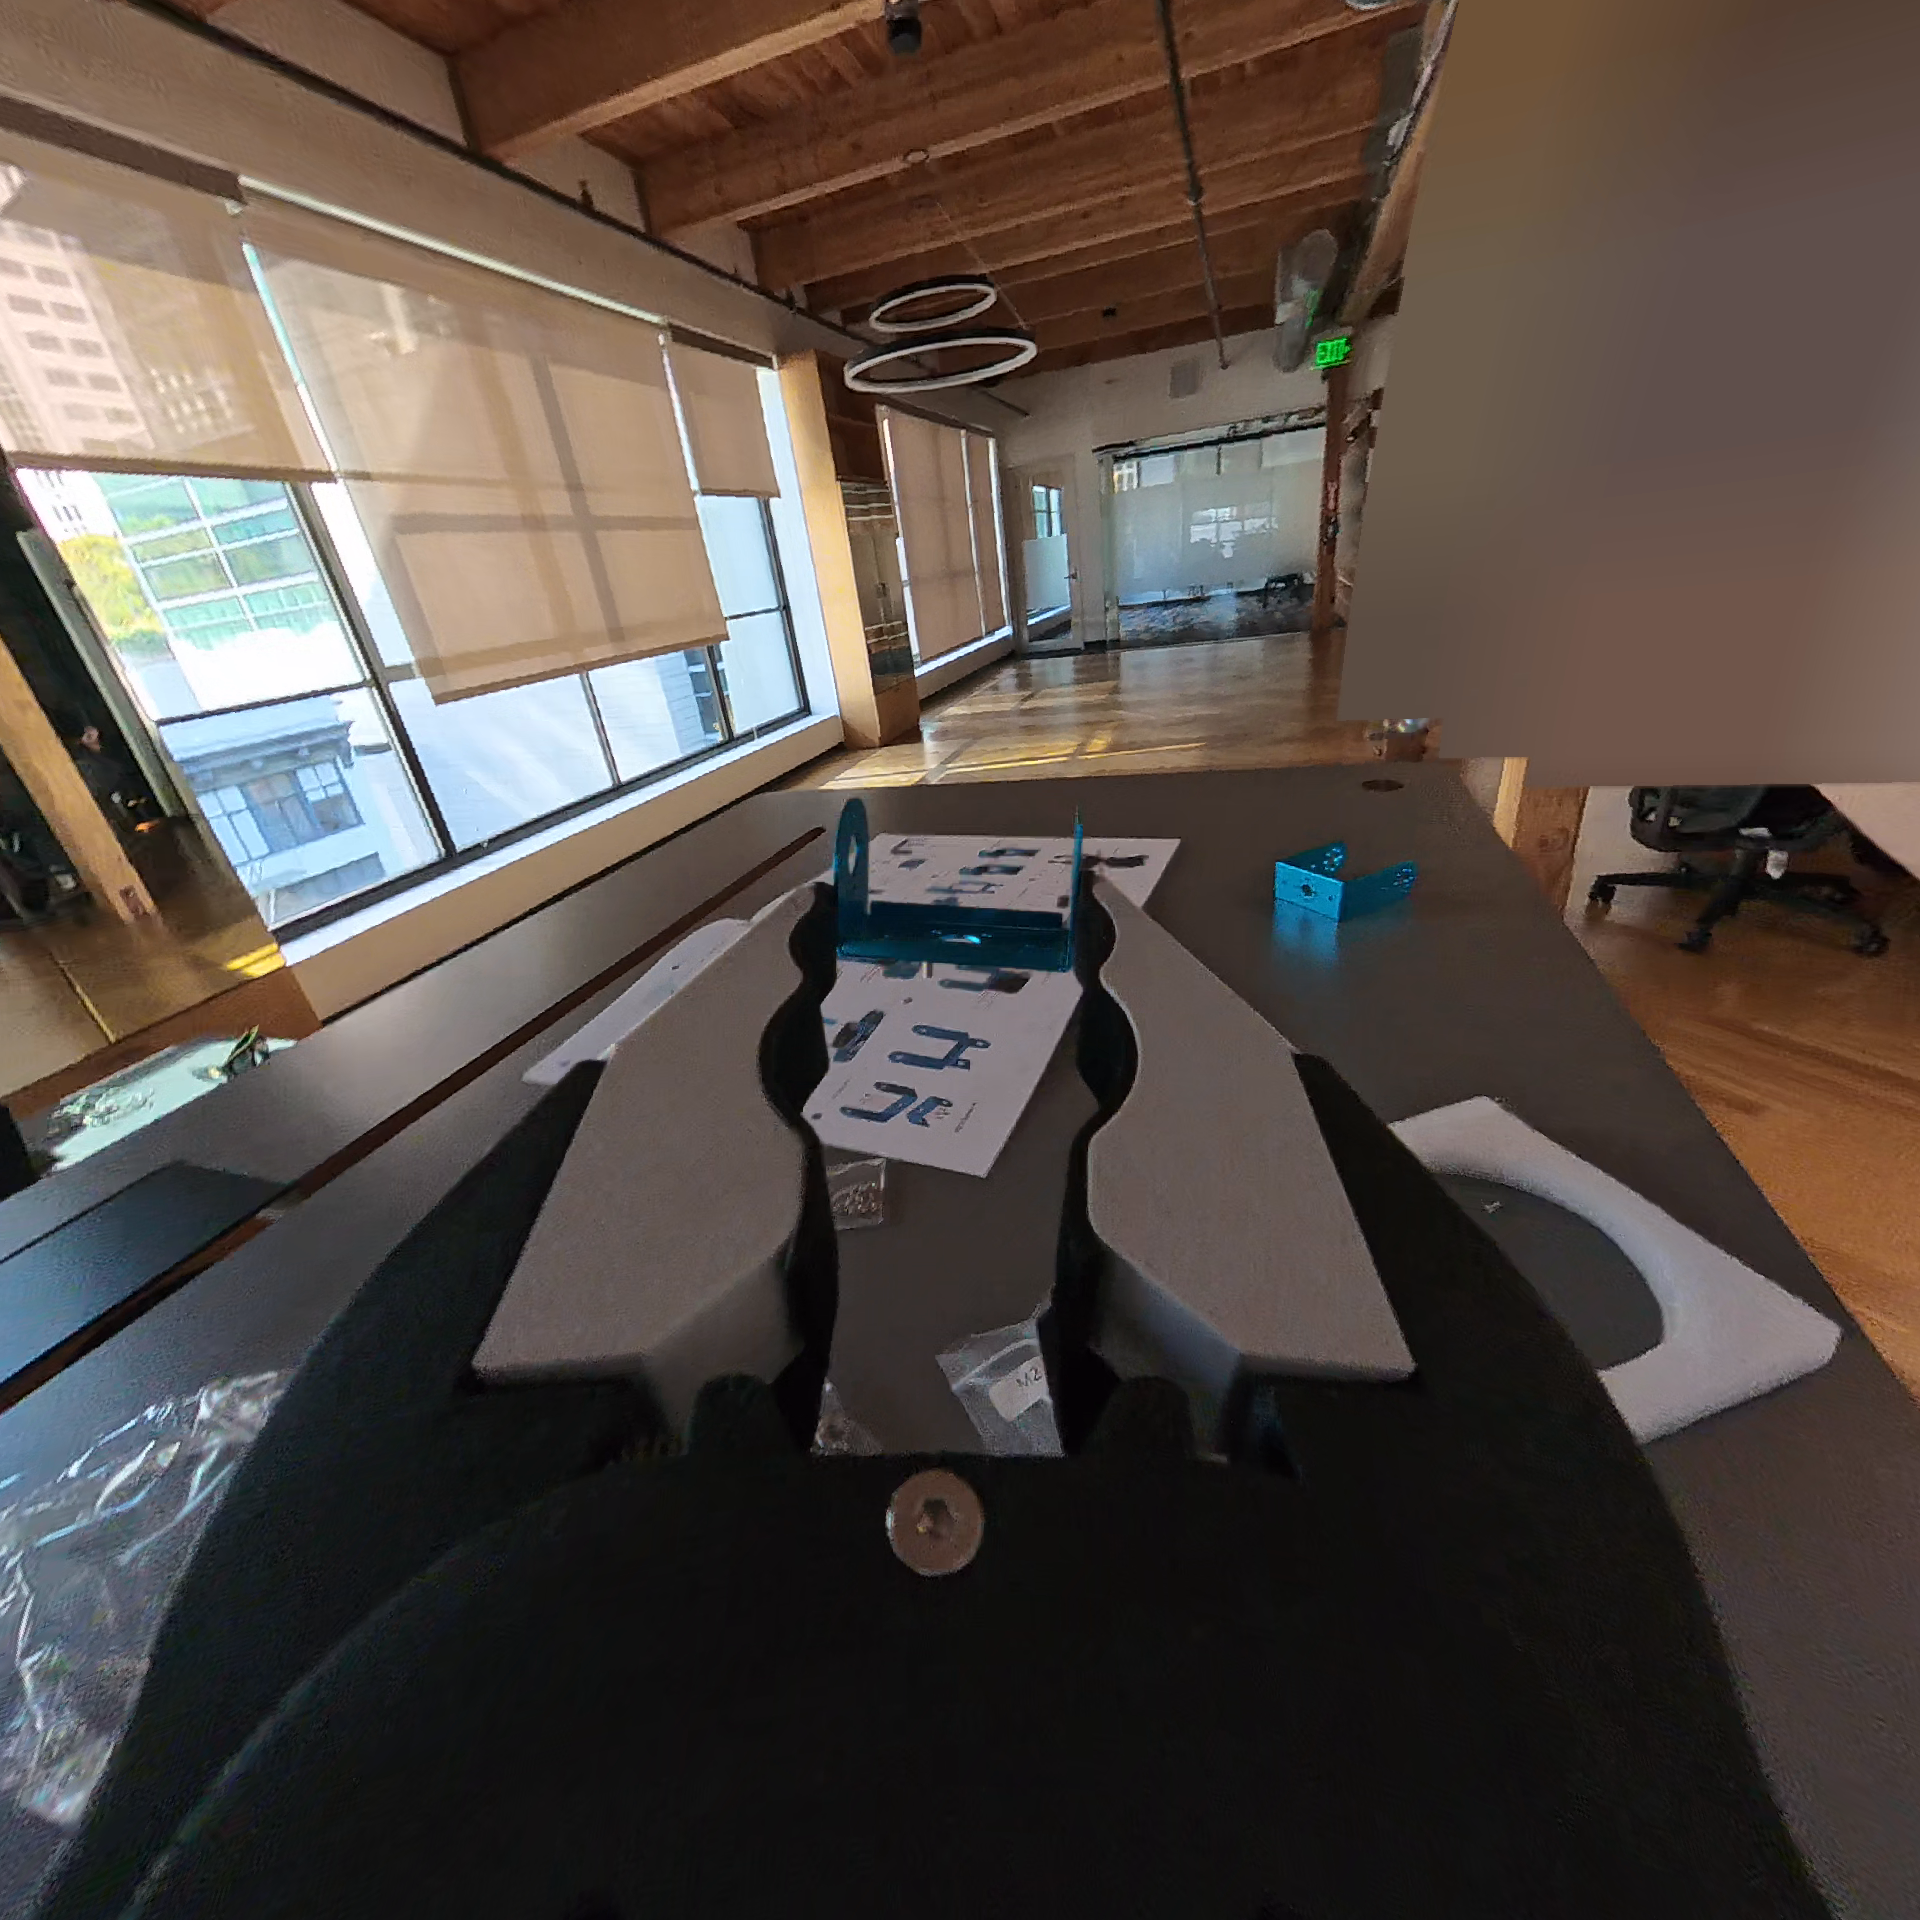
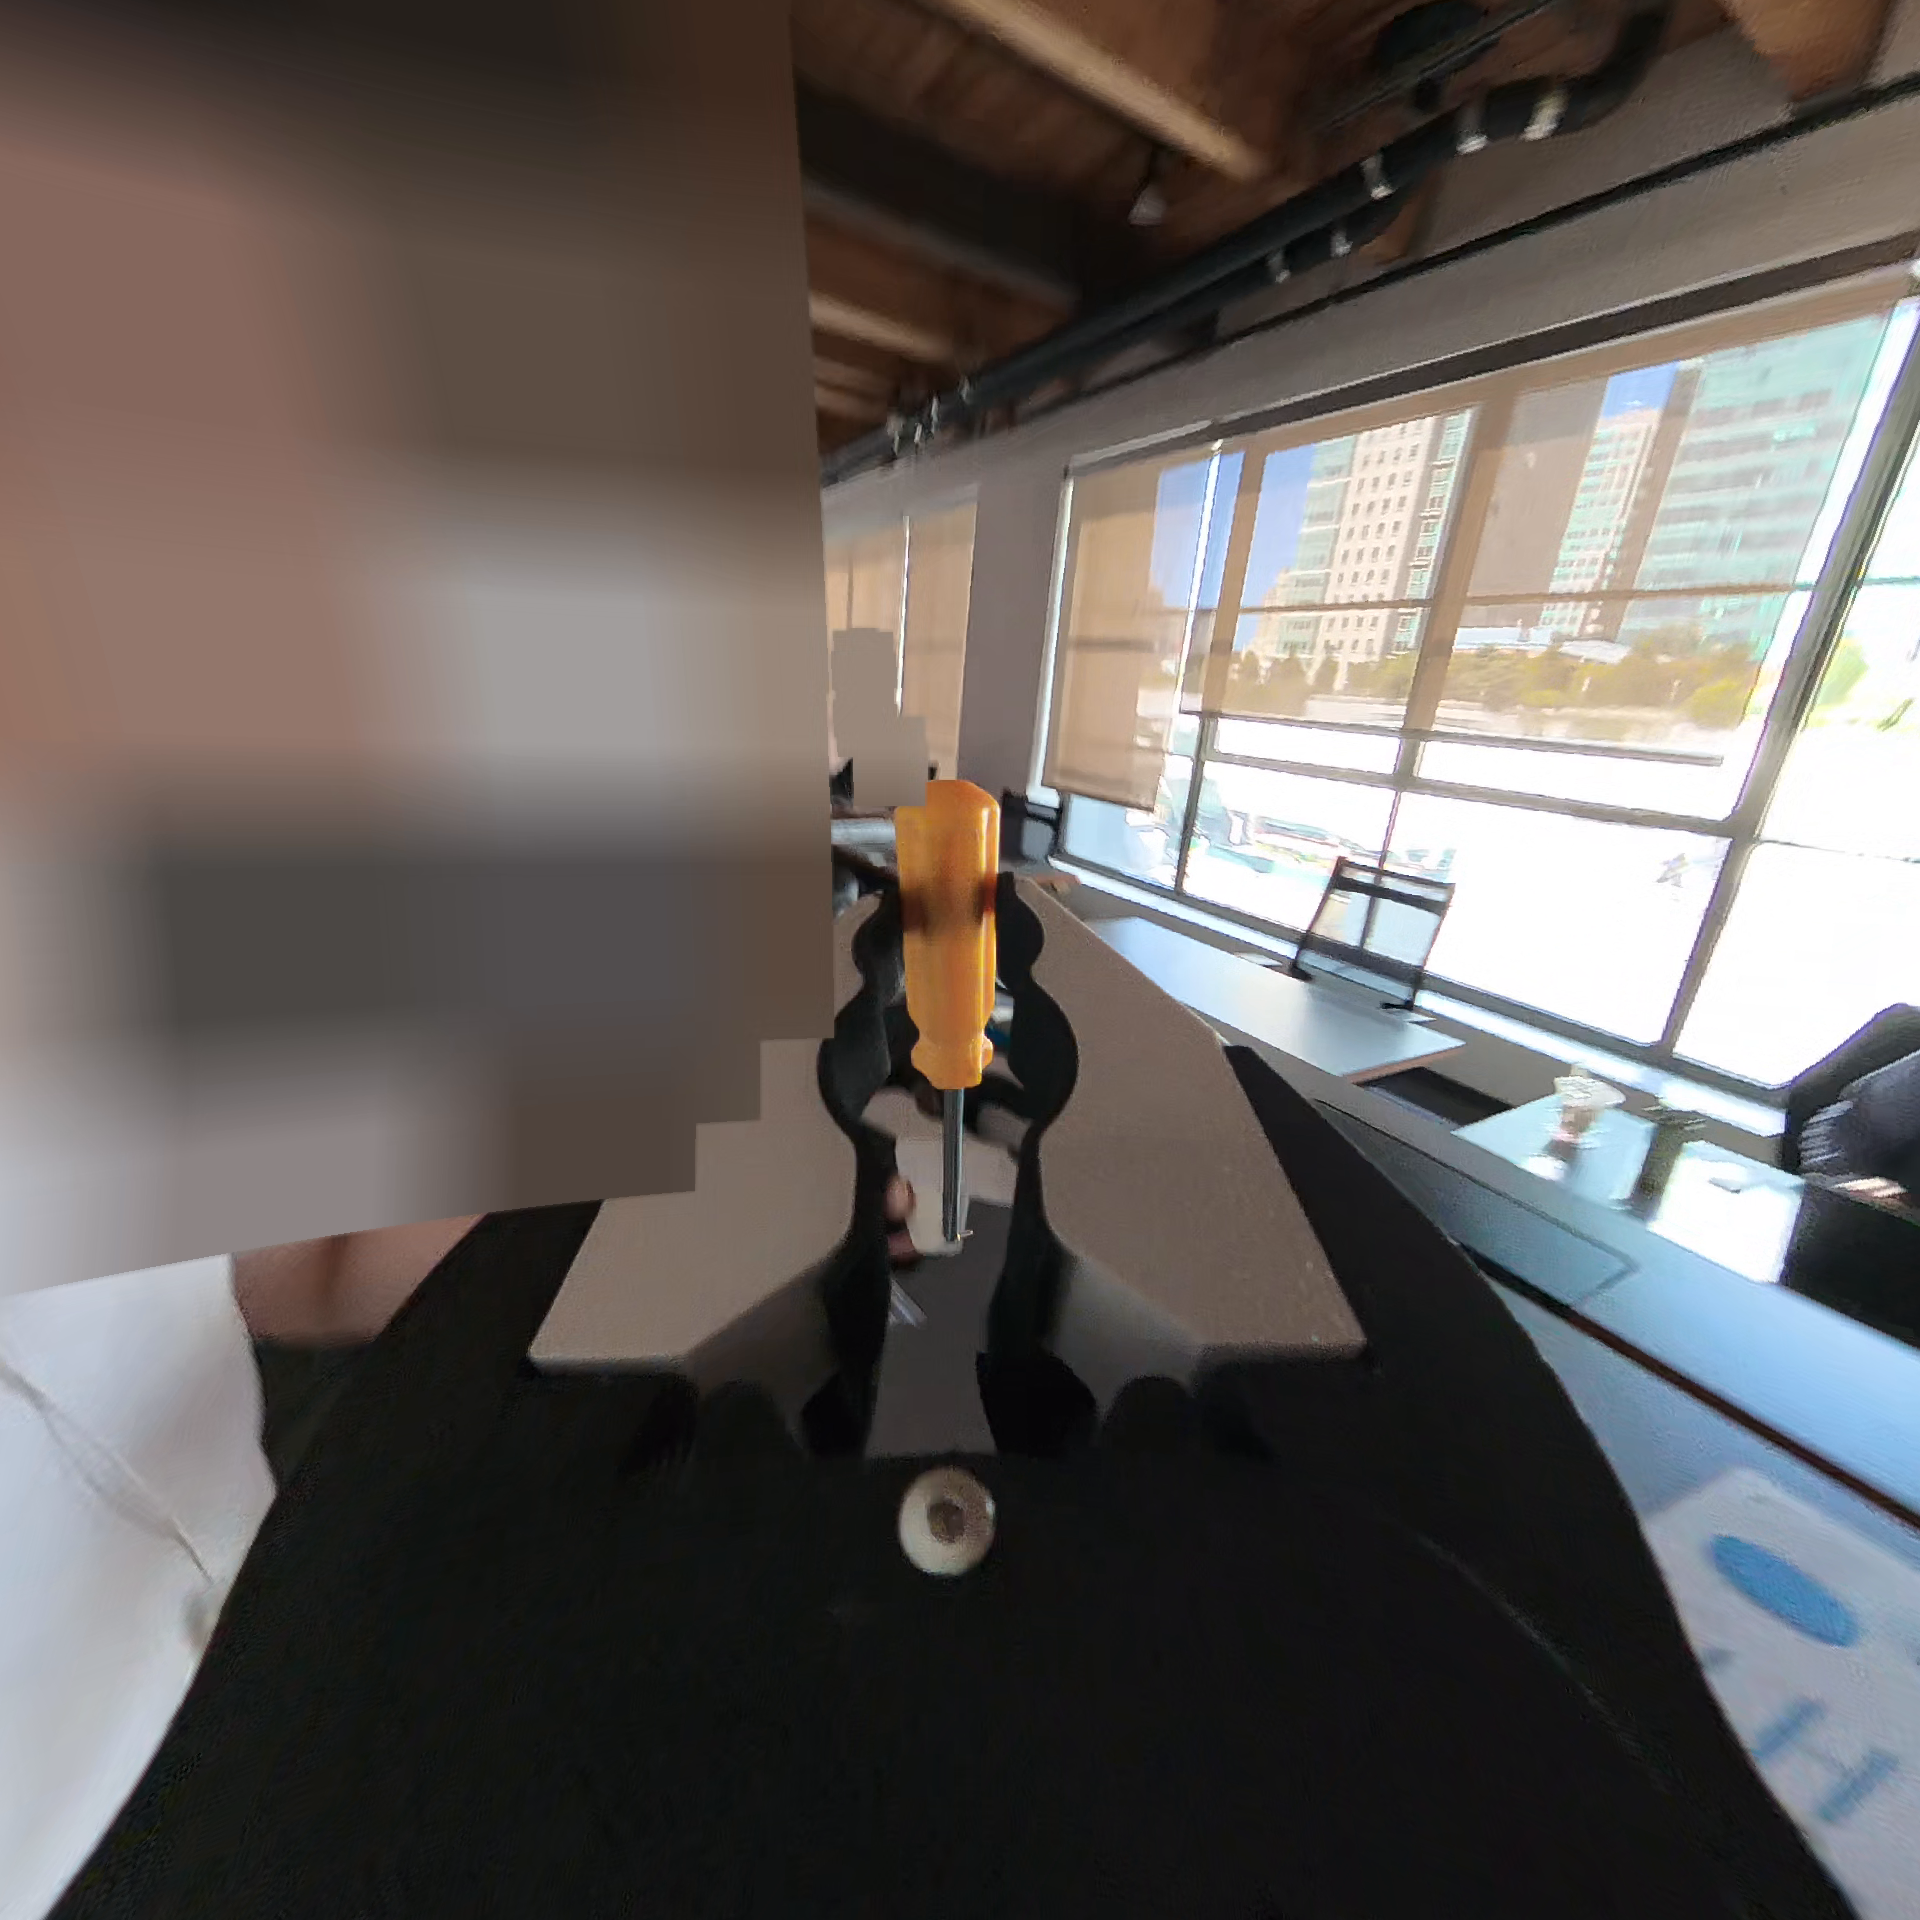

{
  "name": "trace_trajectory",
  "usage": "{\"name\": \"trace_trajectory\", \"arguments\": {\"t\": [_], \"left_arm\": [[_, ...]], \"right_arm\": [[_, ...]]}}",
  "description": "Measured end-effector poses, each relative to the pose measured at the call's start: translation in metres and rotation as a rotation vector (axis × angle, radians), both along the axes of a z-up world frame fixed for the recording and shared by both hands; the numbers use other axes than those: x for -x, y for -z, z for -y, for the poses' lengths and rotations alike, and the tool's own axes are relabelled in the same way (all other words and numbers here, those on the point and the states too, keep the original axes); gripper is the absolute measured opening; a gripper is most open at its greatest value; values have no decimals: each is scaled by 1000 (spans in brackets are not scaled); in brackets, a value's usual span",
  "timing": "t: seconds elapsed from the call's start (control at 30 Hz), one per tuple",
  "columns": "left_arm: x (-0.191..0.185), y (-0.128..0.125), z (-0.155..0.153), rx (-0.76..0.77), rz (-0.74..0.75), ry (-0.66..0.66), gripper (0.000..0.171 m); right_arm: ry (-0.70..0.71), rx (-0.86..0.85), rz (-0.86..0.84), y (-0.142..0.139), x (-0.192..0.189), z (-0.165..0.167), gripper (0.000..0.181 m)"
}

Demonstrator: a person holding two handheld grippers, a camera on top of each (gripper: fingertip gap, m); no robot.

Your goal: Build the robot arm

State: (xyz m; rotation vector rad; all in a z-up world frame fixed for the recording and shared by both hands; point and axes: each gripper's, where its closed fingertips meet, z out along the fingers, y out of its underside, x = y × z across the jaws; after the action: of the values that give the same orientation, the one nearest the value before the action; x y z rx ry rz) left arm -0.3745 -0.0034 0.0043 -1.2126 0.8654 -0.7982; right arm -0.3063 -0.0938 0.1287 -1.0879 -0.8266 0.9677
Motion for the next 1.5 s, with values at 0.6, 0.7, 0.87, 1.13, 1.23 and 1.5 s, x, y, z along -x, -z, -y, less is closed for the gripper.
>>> {"name": "trace_trajectory", "arguments": {"t": [0.6,0.7,0.87,1.13,1.23,1.5], "left_arm": [[-32,-16,60,-275,-33,64,44],[-33,-14,61,-293,-55,56,45],[-35,-14,65,-313,-62,63,45],[-34,-16,68,-323,-54,72,44],[-36,-16,70,-329,-56,79,44],[-38,-15,72,-343,-69,81,44]], "right_arm": [[-82,757,-425,23,-31,-89,16],[-71,762,-418,25,-31,-90,16],[-62,800,-408,33,-31,-93,16],[-59,772,-399,32,-34,-93,16],[-54,770,-392,33,-34,-94,16],[-59,769,-371,35,-31,-93,16]]}}
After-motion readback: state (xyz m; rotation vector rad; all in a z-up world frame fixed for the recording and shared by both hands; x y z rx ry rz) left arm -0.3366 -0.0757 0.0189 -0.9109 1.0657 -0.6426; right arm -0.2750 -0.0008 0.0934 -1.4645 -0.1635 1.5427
